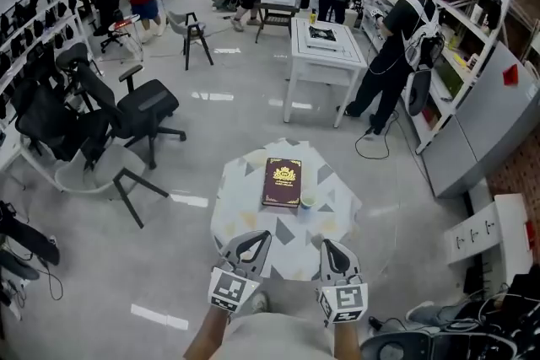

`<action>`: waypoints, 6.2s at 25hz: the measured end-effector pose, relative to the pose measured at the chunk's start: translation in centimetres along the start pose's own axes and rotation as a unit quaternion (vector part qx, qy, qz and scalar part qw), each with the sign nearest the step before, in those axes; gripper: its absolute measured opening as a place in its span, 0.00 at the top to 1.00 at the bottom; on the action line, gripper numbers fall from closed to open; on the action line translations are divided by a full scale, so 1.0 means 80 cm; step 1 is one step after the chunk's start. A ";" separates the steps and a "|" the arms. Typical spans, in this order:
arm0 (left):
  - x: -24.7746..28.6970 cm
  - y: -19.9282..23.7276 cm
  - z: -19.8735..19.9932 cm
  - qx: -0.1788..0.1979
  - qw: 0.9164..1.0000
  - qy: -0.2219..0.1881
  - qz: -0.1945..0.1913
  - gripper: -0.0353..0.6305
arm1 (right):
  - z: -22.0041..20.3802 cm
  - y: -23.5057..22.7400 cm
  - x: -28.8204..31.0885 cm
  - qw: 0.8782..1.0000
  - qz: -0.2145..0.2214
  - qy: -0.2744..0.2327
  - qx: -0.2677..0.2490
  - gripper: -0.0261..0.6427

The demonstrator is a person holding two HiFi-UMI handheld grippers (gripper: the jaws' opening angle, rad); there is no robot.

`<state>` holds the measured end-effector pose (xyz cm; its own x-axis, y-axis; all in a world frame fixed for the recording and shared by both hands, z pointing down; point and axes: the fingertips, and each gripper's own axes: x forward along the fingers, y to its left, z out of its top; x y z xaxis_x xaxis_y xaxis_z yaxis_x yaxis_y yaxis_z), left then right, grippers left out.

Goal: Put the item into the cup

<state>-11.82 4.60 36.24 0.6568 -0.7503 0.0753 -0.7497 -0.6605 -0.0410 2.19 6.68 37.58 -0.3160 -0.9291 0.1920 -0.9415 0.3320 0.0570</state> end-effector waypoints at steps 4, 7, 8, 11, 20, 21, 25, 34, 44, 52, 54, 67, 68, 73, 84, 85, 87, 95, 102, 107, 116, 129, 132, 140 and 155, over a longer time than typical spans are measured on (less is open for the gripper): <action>0.013 0.014 -0.014 -0.013 1.000 0.007 -0.005 0.93 | -0.010 -0.004 0.014 1.000 -0.010 0.014 0.003 0.95; 0.026 0.012 -0.023 -0.020 1.000 0.014 -0.017 0.93 | -0.012 -0.012 0.016 1.000 -0.021 0.020 0.005 0.95; 0.031 0.011 -0.025 -0.020 0.999 0.016 -0.022 0.93 | -0.011 -0.016 0.017 0.999 -0.025 0.021 0.005 0.95; 0.052 0.007 -0.023 -0.016 0.999 0.015 -0.033 0.93 | -0.019 -0.030 0.020 0.999 -0.033 0.026 0.015 0.95; 0.079 0.030 -0.023 -0.011 1.000 0.023 0.011 0.93 | -0.028 -0.051 0.073 0.999 0.012 0.025 0.030 0.95; 0.081 0.034 -0.023 -0.011 0.999 0.026 0.021 0.93 | -0.026 -0.053 0.082 0.999 0.022 0.022 0.028 0.95; 0.101 0.045 -0.018 -0.009 0.998 0.030 0.054 0.93 | -0.011 -0.071 0.115 0.998 0.056 0.011 0.021 0.95; 0.159 0.042 -0.018 -0.008 0.995 0.041 0.092 0.93 | -0.010 -0.130 0.157 0.995 0.094 0.006 0.027 0.95; 0.205 0.036 -0.015 0.002 0.991 0.064 0.120 0.93 | -0.018 -0.178 0.183 0.991 0.121 0.008 0.049 0.95; 0.230 0.026 -0.029 0.003 0.989 0.088 0.120 0.93 | -0.035 -0.203 0.197 0.990 0.127 0.018 0.061 0.95; 0.235 0.026 -0.033 0.000 0.989 0.092 0.117 0.93 | -0.042 -0.205 0.201 0.990 0.126 0.025 0.066 0.95; 0.269 0.043 -0.058 -0.023 0.995 0.086 0.048 0.93 | -0.057 -0.204 0.210 0.994 0.068 0.053 0.063 0.95; 0.271 0.048 -0.058 -0.024 0.995 0.082 0.041 0.93 | -0.054 -0.203 0.213 0.995 0.060 0.053 0.059 0.95; 0.278 0.070 -0.069 -0.039 0.996 0.075 0.008 0.93 | -0.056 -0.189 0.225 0.996 0.028 0.069 0.049 0.95; 0.285 0.094 -0.123 -0.074 0.991 0.090 -0.059 0.93 | -0.075 -0.156 0.237 0.994 -0.029 0.099 0.042 0.95; 0.285 0.093 -0.128 -0.076 0.991 0.092 -0.064 0.93 | -0.078 -0.154 0.237 0.994 -0.031 0.100 0.042 0.95; 0.285 0.090 -0.138 -0.077 0.990 0.098 -0.071 0.93 | -0.085 -0.151 0.237 0.993 -0.034 0.103 0.045 0.95; 0.288 0.085 -0.162 -0.080 0.986 0.123 -0.077 0.93 | -0.113 -0.145 0.248 0.991 -0.015 0.122 0.051 0.95; 0.297 0.081 -0.179 -0.077 0.984 0.148 -0.059 0.93 | -0.143 -0.145 0.261 0.988 0.025 0.137 0.070 0.95; 0.303 0.077 -0.197 -0.080 0.981 0.169 -0.050 0.93 | -0.160 -0.146 0.269 0.985 0.046 0.145 0.079 0.95; 0.319 0.064 -0.223 -0.084 0.977 0.191 -0.051 0.93 | -0.184 -0.159 0.272 0.982 0.054 0.158 0.091 0.95; 0.327 0.051 -0.257 -0.096 0.972 0.210 -0.043 0.93 | -0.208 -0.157 0.280 0.979 0.070 0.165 0.099 0.95; 0.327 0.048 -0.264 -0.099 0.971 0.214 -0.044 0.93 | -0.208 -0.156 0.285 0.979 0.074 0.164 0.094 0.95; 0.332 0.042 -0.279 -0.103 0.969 0.218 -0.048 0.93 | -0.222 -0.154 0.294 0.978 0.079 0.168 0.092 0.95; 0.341 0.036 -0.307 -0.117 0.964 0.233 -0.052 0.93 | -0.257 -0.146 0.309 0.972 0.088 0.192 0.101 0.95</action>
<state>1.92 -17.04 62.64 0.6627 -0.5496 0.5087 -0.7153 -0.6657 0.2125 7.75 -16.85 61.80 -0.4439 -0.7186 0.5353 -0.8928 0.4060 -0.1954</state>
